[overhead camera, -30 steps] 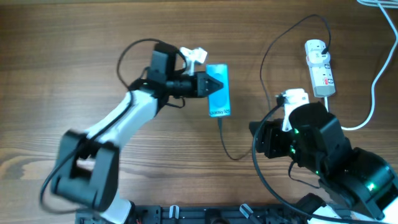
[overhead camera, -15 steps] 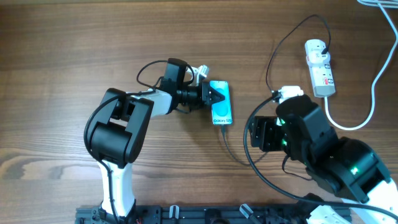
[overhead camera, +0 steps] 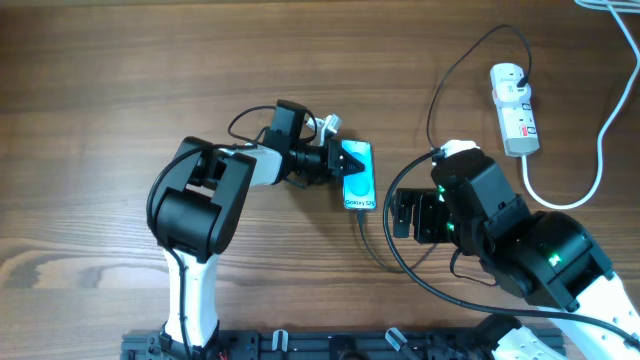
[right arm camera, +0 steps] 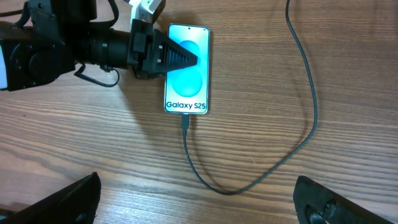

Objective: Plug charger to phone and switch on socket

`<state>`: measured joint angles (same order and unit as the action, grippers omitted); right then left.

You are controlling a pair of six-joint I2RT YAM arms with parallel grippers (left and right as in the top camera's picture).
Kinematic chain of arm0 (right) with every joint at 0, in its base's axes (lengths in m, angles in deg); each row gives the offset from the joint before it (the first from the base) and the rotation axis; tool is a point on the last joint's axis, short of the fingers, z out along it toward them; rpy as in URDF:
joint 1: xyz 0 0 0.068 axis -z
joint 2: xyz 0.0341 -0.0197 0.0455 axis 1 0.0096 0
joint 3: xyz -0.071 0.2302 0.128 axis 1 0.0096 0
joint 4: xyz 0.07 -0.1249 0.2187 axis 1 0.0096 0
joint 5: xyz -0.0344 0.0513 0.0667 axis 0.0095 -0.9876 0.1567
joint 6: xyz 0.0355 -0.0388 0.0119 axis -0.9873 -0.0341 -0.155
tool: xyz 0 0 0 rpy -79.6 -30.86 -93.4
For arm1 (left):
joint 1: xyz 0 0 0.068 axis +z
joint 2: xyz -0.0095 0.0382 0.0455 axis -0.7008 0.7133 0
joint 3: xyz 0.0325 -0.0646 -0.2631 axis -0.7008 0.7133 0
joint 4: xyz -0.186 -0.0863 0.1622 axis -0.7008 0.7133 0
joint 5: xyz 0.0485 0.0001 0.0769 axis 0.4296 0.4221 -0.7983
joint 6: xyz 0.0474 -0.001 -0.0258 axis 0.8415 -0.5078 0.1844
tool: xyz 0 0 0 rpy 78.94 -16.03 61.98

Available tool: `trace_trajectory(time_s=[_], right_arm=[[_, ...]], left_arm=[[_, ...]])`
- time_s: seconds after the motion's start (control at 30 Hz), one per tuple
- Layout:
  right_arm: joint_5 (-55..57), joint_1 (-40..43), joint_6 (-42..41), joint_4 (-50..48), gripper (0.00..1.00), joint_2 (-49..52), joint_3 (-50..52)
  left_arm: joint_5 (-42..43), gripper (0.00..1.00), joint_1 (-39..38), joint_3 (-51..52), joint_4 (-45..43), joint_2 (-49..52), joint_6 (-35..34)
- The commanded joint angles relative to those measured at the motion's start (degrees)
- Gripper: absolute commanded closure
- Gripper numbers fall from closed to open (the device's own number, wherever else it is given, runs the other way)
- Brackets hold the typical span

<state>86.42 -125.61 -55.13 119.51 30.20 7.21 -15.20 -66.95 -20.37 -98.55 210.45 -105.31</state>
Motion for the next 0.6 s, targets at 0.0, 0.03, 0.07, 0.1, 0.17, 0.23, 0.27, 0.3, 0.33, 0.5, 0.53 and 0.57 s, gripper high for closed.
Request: trace_trajectory(time_s=[0.0,0.03,0.07,0.1,0.17,0.23,0.27,0.3,0.33,0.5,0.53,0.57], right_arm=[[1.09,0.13,-0.04,0.02,0.0,0.42,-0.72],[1.2,0.13,0.0,0.02,0.01,0.59,-0.72],[1.29,0.13,0.04,0.09,0.0,0.72,-0.72],[1.27,0.13,0.04,0.11,0.0,0.94,-0.72],[1.27,0.13,0.04,0.11,0.0,1.36,-0.72],[1.27,0.13,0.07,0.11,0.0,2.14,-0.72],[1.27,0.13,0.04,0.11,0.0,2.56,-0.72],[1.27,0.13,0.07,0.22,0.0,2.95,-0.72],[1.27,0.13,0.07,0.35,0.0,3.54,-0.72],[1.27,0.13,0.42,1.46,0.01,5.49,-0.72],[1.27,0.13,0.7,1.57,0.01,5.46,-0.72],[1.27,0.13,1.16,1.6,0.0,5.46,-0.72]], left_arm=[[-9.16,0.9,-0.59,0.68,1.11,3.08,4.2],[-9.84,0.9,-0.9,0.68,1.4,3.17,4.2],[-10.05,0.87,-0.96,0.68,1.7,3.17,4.15],[-10.21,0.86,-0.96,0.68,1.68,3.17,3.78],[-10.6,0.85,-1.07,0.68,1.77,3.17,3.76],[-10.91,0.83,-1.05,0.68,1.95,3.17,3.1],[-12.17,0.83,-1.07,0.68,2.4,3.17,2.69],[-12.31,0.83,-1.07,0.68,2.82,3.17,2.69],[-12.31,0.83,-0.94,0.68,3.02,3.17,2.49],[-13.86,0.83,-0.52,0.63,4.76,3.17,1.18],[-14.25,0.83,-0.52,0.61,5.42,3.17,1.18],[-14.25,0.83,-0.52,0.5,5.81,3.15,1.18]])
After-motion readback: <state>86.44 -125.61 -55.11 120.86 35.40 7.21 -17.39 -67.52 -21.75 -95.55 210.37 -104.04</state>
